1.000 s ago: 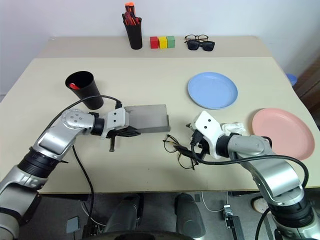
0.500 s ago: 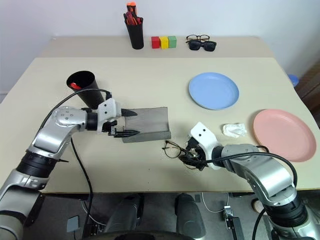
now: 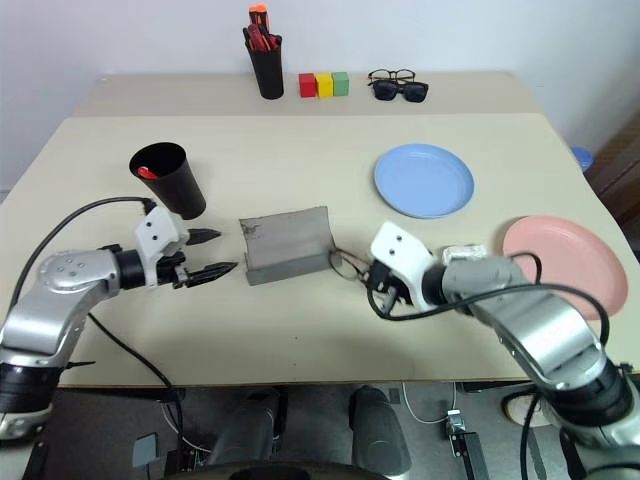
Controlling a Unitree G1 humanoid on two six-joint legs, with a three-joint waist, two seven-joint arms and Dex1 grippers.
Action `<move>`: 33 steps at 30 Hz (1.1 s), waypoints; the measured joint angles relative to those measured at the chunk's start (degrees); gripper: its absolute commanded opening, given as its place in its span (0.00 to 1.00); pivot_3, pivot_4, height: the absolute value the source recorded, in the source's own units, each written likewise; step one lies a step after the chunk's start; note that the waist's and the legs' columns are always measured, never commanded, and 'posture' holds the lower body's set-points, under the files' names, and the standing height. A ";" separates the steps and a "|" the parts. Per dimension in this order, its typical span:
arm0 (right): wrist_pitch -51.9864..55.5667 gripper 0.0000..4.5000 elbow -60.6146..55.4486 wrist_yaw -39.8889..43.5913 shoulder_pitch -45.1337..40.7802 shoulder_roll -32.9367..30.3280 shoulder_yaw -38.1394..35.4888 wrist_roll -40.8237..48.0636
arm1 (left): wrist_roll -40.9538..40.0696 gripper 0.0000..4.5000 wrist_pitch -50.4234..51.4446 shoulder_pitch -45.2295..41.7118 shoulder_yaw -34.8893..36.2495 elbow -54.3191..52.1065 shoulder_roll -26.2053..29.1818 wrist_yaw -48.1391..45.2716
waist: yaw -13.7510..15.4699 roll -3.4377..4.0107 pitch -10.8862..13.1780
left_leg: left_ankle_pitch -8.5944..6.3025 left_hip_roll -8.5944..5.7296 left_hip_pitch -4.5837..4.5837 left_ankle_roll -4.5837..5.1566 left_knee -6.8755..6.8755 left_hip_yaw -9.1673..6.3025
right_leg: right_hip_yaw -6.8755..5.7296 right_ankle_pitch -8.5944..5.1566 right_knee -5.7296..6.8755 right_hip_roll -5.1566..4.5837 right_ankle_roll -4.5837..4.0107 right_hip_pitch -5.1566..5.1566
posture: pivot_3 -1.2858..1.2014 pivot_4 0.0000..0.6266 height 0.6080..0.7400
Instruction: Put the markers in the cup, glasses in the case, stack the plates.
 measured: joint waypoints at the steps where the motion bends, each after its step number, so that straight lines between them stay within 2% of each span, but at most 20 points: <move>1: -1.84 0.02 1.50 1.71 -3.23 0.92 0.87 -0.03 | -0.07 0.77 0.24 1.12 0.86 -0.42 0.42 0.24 | -0.08 -0.04 -0.01 | 0.00 0.01 0.00 0.00 0.00 -0.01 | -0.01 0.00 -0.02 0.01 0.00 0.01 | 0.52 0.24 1.00; 5: -13.84 0.02 13.40 10.87 -14.73 5.29 9.75 -4.81 | -0.63 0.77 1.25 3.38 2.73 -1.93 0.84 1.26 | -0.32 -0.03 0.00 | 0.00 -0.01 -0.01 0.00 0.01 0.01 | -0.01 0.00 -0.04 -0.01 0.00 0.02 | 0.52 0.24 1.00; 8: -22.68 0.02 22.85 16.88 -18.28 8.52 13.98 -8.85 | -0.78 0.77 1.29 3.68 3.02 -2.36 1.23 1.48 | -0.24 -0.03 -0.01 | 0.00 -0.02 -0.03 0.00 -0.01 0.01 | -0.01 0.01 -0.06 -0.01 0.00 0.00 | 0.52 0.24 1.00; 12: -35.38 0.02 42.89 21.76 -24.79 17.78 20.06 -16.69 | -0.77 0.77 2.11 4.66 3.68 -3.75 1.38 2.78 | -0.95 -0.02 0.00 | 0.00 0.00 0.02 -0.01 -0.03 0.04 | 0.02 0.04 0.08 0.02 -0.03 -0.08 | 0.52 0.24 1.00; 17: -44.65 0.02 56.17 26.97 -25.39 24.71 22.70 -21.10 | -1.26 0.77 3.32 7.60 3.97 -7.04 1.25 4.42 | -0.54 0.01 0.01 | 0.00 -0.01 -0.05 -0.01 -0.09 0.02 | 0.02 0.04 0.09 0.01 -0.03 -0.15 | 0.52 0.24 1.00; 22: -47.12 0.02 58.81 34.21 -25.53 24.62 22.80 -22.74 | -1.34 0.77 3.73 8.46 4.07 -7.65 1.25 5.25 | -0.42 0.00 0.01 | 0.00 -0.06 -0.03 -0.02 -0.04 0.01 | 0.01 0.04 0.09 -0.02 -0.02 -0.10 | 0.52 0.24 1.00; 25: -45.44 0.22 57.92 38.45 -25.49 23.71 22.60 -22.31 | -1.34 0.77 3.73 7.30 4.06 -7.50 1.26 5.27 | -0.50 0.01 0.02 | 0.00 -0.05 -0.01 -0.02 -0.04 -0.01 | 0.01 0.04 0.13 0.00 -0.03 -0.10 | 0.52 0.24 1.00; 28: -44.36 0.56 57.33 39.19 -25.47 23.75 22.08 -22.41 | -1.31 0.77 3.67 5.02 3.91 -6.84 1.26 5.11 | -0.55 0.01 0.02 | 0.00 -0.06 -0.01 -0.02 -0.04 -0.01 | 0.01 0.04 0.14 0.00 -0.03 -0.10 | 0.52 0.24 1.00; 31: -44.18 0.90 57.34 35.91 -25.10 24.53 20.55 -23.28 | -1.97 0.58 3.72 1.50 3.41 -4.91 0.70 4.89 | -0.52 0.01 0.02 | 0.01 -0.06 0.00 -0.03 -0.04 -0.02 | 0.01 0.04 0.17 0.00 -0.03 -0.13 | 0.52 0.24 1.00; 32: -44.18 1.00 57.32 34.55 -25.10 24.98 19.86 -23.75 | -2.34 0.47 3.73 0.24 3.25 -4.23 0.50 4.81 | -0.56 0.01 0.01 | 0.01 -0.06 0.00 -0.03 -0.03 -0.01 | 0.01 0.05 0.17 0.00 -0.03 -0.13 | 0.52 0.24 1.00; 33: -44.12 1.00 56.56 33.27 -24.54 24.57 18.89 -24.02 | -2.64 0.35 4.34 -2.06 2.41 -3.18 -0.26 4.90 | -0.49 0.02 0.01 | 0.01 -0.07 -0.01 -0.03 -0.04 -0.01 | 0.01 0.05 0.16 0.00 -0.02 -0.12 | 0.52 0.24 1.00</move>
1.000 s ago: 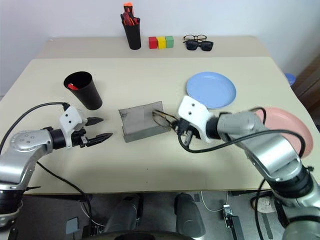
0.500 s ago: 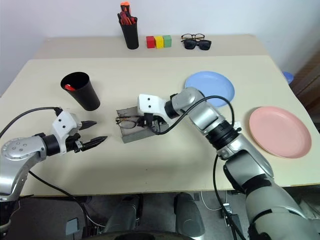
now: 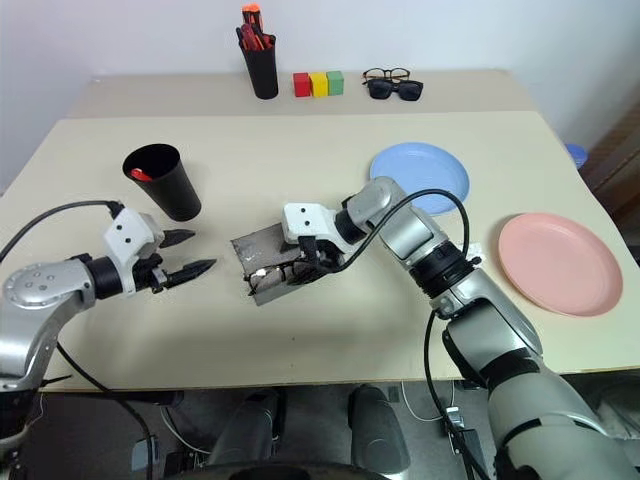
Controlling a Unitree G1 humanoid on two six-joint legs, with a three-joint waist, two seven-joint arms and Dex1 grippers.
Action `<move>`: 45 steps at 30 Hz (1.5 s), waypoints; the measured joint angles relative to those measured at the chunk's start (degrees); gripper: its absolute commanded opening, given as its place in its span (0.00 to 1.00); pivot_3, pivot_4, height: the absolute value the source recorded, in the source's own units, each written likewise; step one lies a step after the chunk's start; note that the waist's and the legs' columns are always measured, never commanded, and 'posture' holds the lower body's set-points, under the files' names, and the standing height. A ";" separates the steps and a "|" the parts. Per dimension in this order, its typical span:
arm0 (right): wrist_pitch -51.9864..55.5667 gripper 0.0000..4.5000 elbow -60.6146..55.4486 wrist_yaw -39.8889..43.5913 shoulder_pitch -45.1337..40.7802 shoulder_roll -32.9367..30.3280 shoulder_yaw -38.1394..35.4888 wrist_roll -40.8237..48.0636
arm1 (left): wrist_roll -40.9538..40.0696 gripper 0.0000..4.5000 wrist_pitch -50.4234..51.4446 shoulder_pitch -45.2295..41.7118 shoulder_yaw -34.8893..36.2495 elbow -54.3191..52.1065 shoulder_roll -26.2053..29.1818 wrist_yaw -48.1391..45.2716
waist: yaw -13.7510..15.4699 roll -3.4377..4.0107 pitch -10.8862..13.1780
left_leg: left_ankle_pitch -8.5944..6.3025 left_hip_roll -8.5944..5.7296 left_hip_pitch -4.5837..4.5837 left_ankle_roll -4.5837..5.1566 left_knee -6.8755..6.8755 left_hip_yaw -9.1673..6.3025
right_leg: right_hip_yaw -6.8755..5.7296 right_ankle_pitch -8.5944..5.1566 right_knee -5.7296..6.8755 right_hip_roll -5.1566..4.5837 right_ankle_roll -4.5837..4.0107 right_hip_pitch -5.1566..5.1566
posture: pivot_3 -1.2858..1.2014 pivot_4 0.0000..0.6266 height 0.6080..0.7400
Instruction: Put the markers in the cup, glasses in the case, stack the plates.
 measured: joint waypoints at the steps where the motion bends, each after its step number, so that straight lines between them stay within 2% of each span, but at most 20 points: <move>1: 0.08 1.00 -0.99 -1.11 0.68 -0.34 -1.05 -0.26 | -0.35 0.25 0.77 -2.42 -0.50 1.40 -1.31 0.32 | 0.39 0.00 0.00 | 0.00 -0.02 -0.01 -0.01 0.02 -0.04 | -0.03 0.00 -0.01 -0.01 0.00 0.02 | 0.52 0.24 1.00; 8: 6.40 1.00 -16.76 -6.57 8.36 -4.91 -7.81 0.41 | 3.05 0.25 1.15 -16.18 -7.90 14.43 -7.69 3.73 | 0.60 -0.04 -0.02 | 0.01 -0.06 -0.03 -0.01 0.05 -0.05 | -0.04 0.01 -0.01 -0.02 0.03 0.04 | 0.52 0.24 1.00; 9: 7.86 0.91 -19.55 -7.36 9.96 -5.51 -8.40 0.56 | 3.80 0.23 0.00 -16.67 -9.01 15.85 -8.25 3.45 | 0.34 -0.04 -0.02 | 0.01 -0.06 -0.03 -0.01 0.04 -0.05 | -0.03 0.01 0.00 -0.02 0.03 0.03 | 0.52 0.24 1.00; 11: 10.73 0.80 -23.66 -8.85 12.53 -5.87 -9.32 1.23 | 4.30 0.23 -1.15 -17.32 -10.33 17.79 -9.04 2.46 | -0.19 -0.04 -0.02 | 0.01 -0.04 -0.03 -0.01 0.04 -0.03 | 0.00 0.01 0.01 -0.01 0.02 0.00 | 0.52 0.24 1.00; 18: 19.76 0.01 -35.35 -18.85 16.43 -0.17 -7.04 0.61 | 4.65 0.23 -3.75 -18.42 -10.10 20.26 -9.17 0.71 | -0.12 -0.03 -0.02 | 0.01 -0.03 -0.02 -0.01 0.07 -0.04 | 0.00 0.00 0.11 -0.01 0.01 -0.03 | 0.52 0.24 1.00; 25: 30.25 0.01 -37.92 -25.73 16.33 7.59 -2.58 0.68 | 4.19 0.23 -3.78 -14.65 -8.58 18.82 -7.99 0.32 | -0.03 -0.05 -0.03 | 0.01 -0.03 -0.02 -0.01 0.06 -0.06 | 0.00 0.00 0.12 -0.01 0.01 -0.03 | 0.52 0.24 1.00; 29: 34.55 0.01 -33.50 -26.74 15.84 10.62 -0.38 2.08 | 3.85 0.23 -3.17 -13.11 -7.04 17.60 -7.45 0.86 | -0.01 -0.04 -0.03 | 0.02 -0.03 -0.01 -0.02 0.08 -0.06 | 0.00 0.00 0.14 -0.01 0.01 -0.02 | 0.52 0.24 1.00; 38: 39.16 0.01 -31.52 -27.69 13.52 10.11 3.50 2.16 | 2.84 0.23 -1.59 -10.16 -4.99 14.36 -6.58 1.62 | -0.05 -0.04 -0.03 | 0.02 -0.03 -0.01 -0.02 0.05 -0.07 | 0.00 0.00 0.14 -0.01 0.01 -0.04 | 0.52 0.24 1.00; 45: 41.50 0.01 -32.48 -29.10 12.08 4.84 3.16 1.60 | 2.59 0.23 -0.60 -8.93 -4.81 12.37 -6.52 2.62 | 0.00 -0.04 -0.03 | 0.01 -0.03 -0.01 -0.02 0.05 -0.06 | 0.00 0.00 0.13 -0.01 0.01 -0.03 | 0.52 0.24 1.00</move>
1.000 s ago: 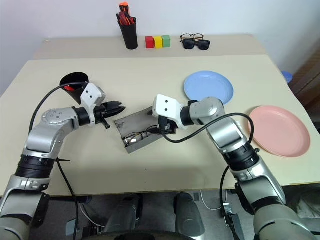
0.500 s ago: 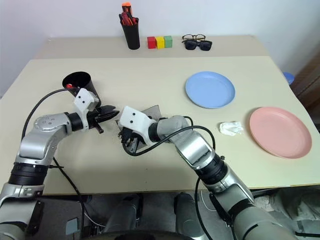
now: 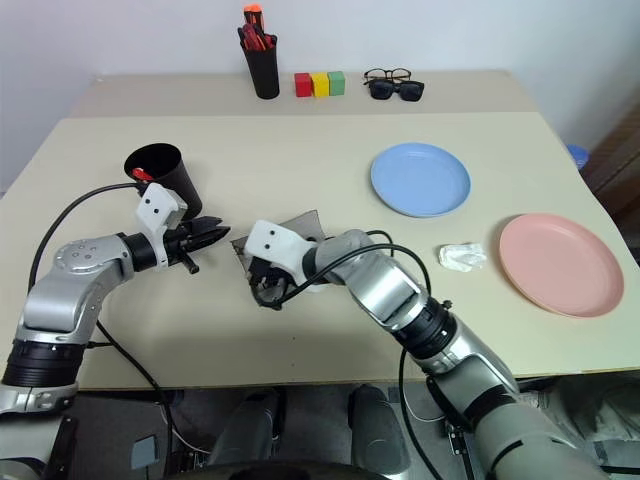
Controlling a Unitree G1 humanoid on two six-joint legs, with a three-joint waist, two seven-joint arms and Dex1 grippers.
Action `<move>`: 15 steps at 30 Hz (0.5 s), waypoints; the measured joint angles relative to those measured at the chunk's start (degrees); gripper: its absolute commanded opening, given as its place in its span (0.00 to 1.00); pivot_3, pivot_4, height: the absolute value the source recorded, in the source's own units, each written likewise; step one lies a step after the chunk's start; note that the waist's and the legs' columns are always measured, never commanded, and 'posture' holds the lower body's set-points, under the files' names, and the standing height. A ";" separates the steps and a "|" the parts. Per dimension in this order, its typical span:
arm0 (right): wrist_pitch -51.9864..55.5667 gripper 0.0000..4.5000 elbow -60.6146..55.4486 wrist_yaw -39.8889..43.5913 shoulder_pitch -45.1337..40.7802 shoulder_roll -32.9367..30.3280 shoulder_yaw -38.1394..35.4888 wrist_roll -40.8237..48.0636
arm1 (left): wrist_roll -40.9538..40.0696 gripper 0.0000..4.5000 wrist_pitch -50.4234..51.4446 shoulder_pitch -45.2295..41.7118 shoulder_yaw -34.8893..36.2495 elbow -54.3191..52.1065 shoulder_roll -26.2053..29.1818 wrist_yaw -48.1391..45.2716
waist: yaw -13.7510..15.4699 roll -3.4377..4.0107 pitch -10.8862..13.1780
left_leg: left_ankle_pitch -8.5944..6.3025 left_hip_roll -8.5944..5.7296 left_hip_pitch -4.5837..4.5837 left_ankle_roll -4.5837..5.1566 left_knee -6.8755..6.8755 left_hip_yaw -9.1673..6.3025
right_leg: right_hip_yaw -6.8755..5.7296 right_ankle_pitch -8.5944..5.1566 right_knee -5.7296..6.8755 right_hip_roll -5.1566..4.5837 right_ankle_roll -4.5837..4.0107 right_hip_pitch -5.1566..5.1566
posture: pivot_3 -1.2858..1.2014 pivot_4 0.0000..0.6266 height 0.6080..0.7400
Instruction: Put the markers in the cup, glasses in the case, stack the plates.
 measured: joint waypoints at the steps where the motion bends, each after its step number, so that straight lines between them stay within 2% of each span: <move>1: 0.21 0.01 -0.26 -0.16 -0.01 -0.45 -0.14 -0.02 | 0.00 0.23 0.01 0.00 0.00 0.01 -0.01 0.04 | -0.01 0.00 0.00 | 0.00 0.00 0.00 0.00 0.00 0.00 | 0.00 0.00 0.00 0.00 0.00 0.00 | 0.52 0.24 1.00; 6: 0.13 0.01 -4.08 0.10 0.10 -2.29 -1.98 1.33 | 0.02 0.23 0.11 -1.62 -0.46 0.35 -0.78 0.25 | -0.01 0.00 0.00 | 0.00 0.00 -0.01 0.00 -0.01 0.00 | 0.00 0.00 0.00 0.00 0.00 -0.01 | 0.52 0.24 1.00; 9: -2.42 0.00 -8.92 1.75 0.83 -4.31 -5.61 3.69 | 0.15 0.04 1.00 -5.23 -1.68 1.71 -2.07 0.50 | 0.34 -0.01 -0.01 | 0.00 -0.02 -0.02 0.00 0.02 -0.01 | -0.03 0.00 -0.07 -0.02 0.02 0.06 | 0.52 0.24 1.00; 15: -6.46 0.00 -16.31 4.87 7.35 -11.72 -14.42 8.88 | 0.21 0.02 8.78 -16.88 -7.12 9.03 -6.21 0.53 | 0.70 -0.05 -0.02 | 0.00 -0.04 -0.03 0.01 0.06 -0.05 | -0.08 0.00 -0.13 -0.01 0.04 0.13 | 0.52 0.24 1.00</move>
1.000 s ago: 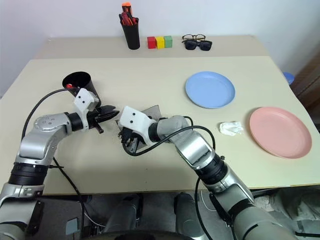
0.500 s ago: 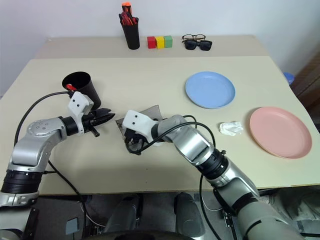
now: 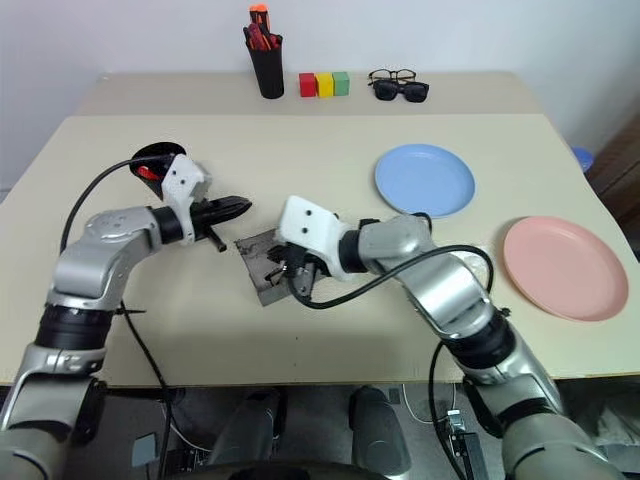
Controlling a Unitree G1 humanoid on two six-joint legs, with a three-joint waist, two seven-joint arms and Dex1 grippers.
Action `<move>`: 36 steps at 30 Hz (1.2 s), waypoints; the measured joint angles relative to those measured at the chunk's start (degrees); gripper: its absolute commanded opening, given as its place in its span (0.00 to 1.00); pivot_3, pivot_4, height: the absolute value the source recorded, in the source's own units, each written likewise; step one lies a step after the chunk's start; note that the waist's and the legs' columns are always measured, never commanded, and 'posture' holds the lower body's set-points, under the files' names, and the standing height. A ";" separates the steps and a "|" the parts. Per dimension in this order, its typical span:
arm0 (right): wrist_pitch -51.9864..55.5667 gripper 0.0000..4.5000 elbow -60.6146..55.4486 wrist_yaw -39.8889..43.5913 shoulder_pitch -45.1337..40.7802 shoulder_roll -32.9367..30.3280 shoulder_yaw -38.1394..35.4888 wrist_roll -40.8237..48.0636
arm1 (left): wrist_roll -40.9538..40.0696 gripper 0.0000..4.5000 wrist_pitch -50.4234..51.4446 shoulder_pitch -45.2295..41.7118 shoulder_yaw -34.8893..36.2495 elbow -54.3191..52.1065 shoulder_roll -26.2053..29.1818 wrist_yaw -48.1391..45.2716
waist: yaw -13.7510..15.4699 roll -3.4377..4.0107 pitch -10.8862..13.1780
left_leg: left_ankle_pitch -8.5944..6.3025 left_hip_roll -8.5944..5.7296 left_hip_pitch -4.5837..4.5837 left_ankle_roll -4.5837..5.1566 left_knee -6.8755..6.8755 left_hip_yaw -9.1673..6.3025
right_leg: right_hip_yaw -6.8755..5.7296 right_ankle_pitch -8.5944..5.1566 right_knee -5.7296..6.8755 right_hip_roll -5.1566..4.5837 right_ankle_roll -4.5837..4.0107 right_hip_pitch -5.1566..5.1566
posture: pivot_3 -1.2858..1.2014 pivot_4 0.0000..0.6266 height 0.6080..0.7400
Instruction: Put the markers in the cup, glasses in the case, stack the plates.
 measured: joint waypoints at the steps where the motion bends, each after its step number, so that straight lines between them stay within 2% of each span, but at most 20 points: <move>1: -0.33 0.00 -0.31 0.06 1.13 -1.14 -1.70 0.39 | 0.00 0.02 2.02 -1.31 -0.81 1.28 -0.12 -0.36 | -0.11 0.00 0.00 | 0.00 0.00 0.00 0.00 -0.01 0.01 | 0.01 0.00 0.00 0.00 0.00 0.01 | 0.52 0.24 1.00; 6: -0.43 0.00 -2.06 -1.43 7.32 -6.84 -10.32 1.52 | 0.07 0.02 7.13 -3.89 -6.51 5.74 -0.16 -4.87 | -0.93 0.02 0.01 | 0.00 0.04 0.02 0.01 -0.09 0.02 | 0.04 -0.02 0.05 0.04 -0.02 -0.08 | 0.52 0.24 1.00; 9: -0.42 0.00 -2.59 -2.42 9.00 -8.14 -12.57 2.34 | -0.39 0.02 7.04 -3.67 -6.95 4.82 1.20 -8.75 | -0.92 0.02 0.02 | 0.00 0.05 0.01 0.01 -0.07 0.04 | 0.05 -0.02 0.05 0.04 -0.02 -0.08 | 0.52 0.24 1.00; 14: -0.36 0.00 -2.34 -5.53 9.80 -8.18 -16.72 3.32 | -3.52 0.02 6.02 0.44 -7.01 -5.47 5.84 -15.69 | -0.56 0.02 0.02 | 0.00 0.04 0.01 0.01 -0.06 0.07 | 0.07 -0.02 -0.02 -0.01 -0.02 -0.03 | 0.52 0.24 1.00; 17: -0.95 0.00 -0.09 -6.90 10.03 -8.31 -16.80 3.09 | -4.97 0.02 6.34 2.78 -7.05 -11.59 7.75 -17.23 | -0.42 0.02 0.02 | 0.00 0.04 0.01 0.01 -0.06 0.08 | 0.07 -0.02 -0.05 -0.02 -0.02 0.01 | 0.52 0.24 1.00; 22: -2.98 0.00 11.76 -12.08 7.30 -8.44 -15.45 -2.19 | -5.08 0.02 7.27 7.36 -9.42 -19.03 11.11 -18.40 | -0.70 0.04 0.03 | 0.00 0.04 0.02 0.01 -0.05 0.09 | 0.09 -0.02 -0.04 -0.01 -0.03 -0.01 | 0.52 0.24 1.00; 25: -3.61 0.18 20.09 -14.60 3.35 -8.27 -14.22 -5.16 | -4.43 0.00 6.60 8.59 -10.77 -19.82 11.39 -17.98 | -0.68 0.04 0.03 | 0.00 0.04 0.03 0.01 -0.06 0.10 | 0.10 -0.02 -0.04 0.01 -0.04 -0.01 | 0.52 0.24 1.00; 29: -7.64 0.63 26.08 -15.28 1.86 -8.25 -10.81 -8.82 | -4.23 0.00 4.50 9.73 -10.57 -20.14 11.22 -17.28 | -0.64 0.06 0.02 | 0.00 0.04 0.03 0.02 -0.08 0.11 | 0.10 -0.02 -0.05 -0.01 -0.03 -0.01 | 0.52 0.24 1.00; 32: -10.98 0.63 29.40 -14.94 1.80 -8.25 -8.14 -11.06 | -4.82 0.00 2.71 10.81 -8.78 -19.55 9.47 -15.95 | -0.61 0.06 0.03 | 0.00 0.04 0.01 0.02 -0.05 0.11 | 0.10 -0.02 -0.05 -0.01 -0.03 -0.01 | 0.52 0.24 1.00; 36: -16.50 0.63 35.15 -14.75 0.20 -8.06 -5.01 -14.63 | -7.81 0.00 1.06 10.68 -2.69 -17.71 5.99 -13.67 | -0.71 0.06 0.03 | 0.00 0.04 0.01 0.02 -0.03 0.11 | 0.10 -0.02 -0.04 0.00 -0.02 -0.02 | 0.52 0.24 1.00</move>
